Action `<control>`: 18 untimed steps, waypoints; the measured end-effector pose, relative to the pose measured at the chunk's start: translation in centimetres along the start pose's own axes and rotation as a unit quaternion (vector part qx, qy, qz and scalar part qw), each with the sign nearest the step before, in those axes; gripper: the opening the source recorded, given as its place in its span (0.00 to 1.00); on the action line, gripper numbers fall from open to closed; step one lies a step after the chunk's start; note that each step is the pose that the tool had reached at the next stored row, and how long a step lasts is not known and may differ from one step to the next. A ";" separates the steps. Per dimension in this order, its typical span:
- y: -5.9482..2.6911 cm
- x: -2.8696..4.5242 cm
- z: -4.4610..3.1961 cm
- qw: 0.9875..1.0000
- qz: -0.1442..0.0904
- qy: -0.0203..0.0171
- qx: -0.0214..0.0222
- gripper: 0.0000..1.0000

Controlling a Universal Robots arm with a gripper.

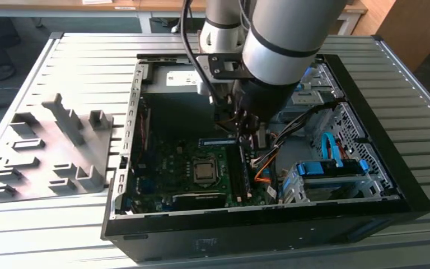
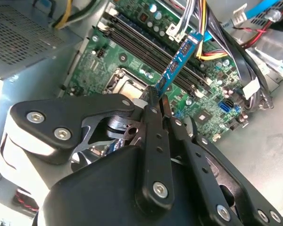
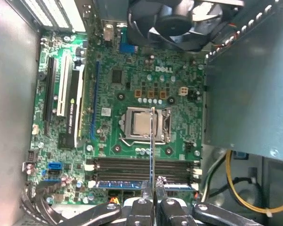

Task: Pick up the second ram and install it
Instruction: 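Pick up the second ram and move it above second insertion slot, then insert the second ram into the second slot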

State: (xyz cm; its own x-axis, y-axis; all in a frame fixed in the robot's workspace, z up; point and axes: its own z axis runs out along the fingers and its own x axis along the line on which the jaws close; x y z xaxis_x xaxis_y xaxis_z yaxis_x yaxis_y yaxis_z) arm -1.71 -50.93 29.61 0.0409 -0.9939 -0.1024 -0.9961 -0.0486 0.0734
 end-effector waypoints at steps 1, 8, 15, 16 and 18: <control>0.22 0.09 0.10 1.000 0.000 0.000 0.000 0.14; 0.58 0.43 0.49 1.000 0.000 0.000 0.000 0.14; 0.58 0.44 0.52 1.000 0.000 0.000 0.000 0.14; 0.58 0.44 0.52 1.000 0.000 0.000 0.000 0.14; 0.58 0.44 0.53 1.000 0.000 0.000 0.000 0.14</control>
State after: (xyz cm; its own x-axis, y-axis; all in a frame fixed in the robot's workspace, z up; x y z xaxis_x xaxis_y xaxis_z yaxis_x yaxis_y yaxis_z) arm -2.31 -51.34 29.08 0.0410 -0.9939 -0.1023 -0.9961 -0.0486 0.0735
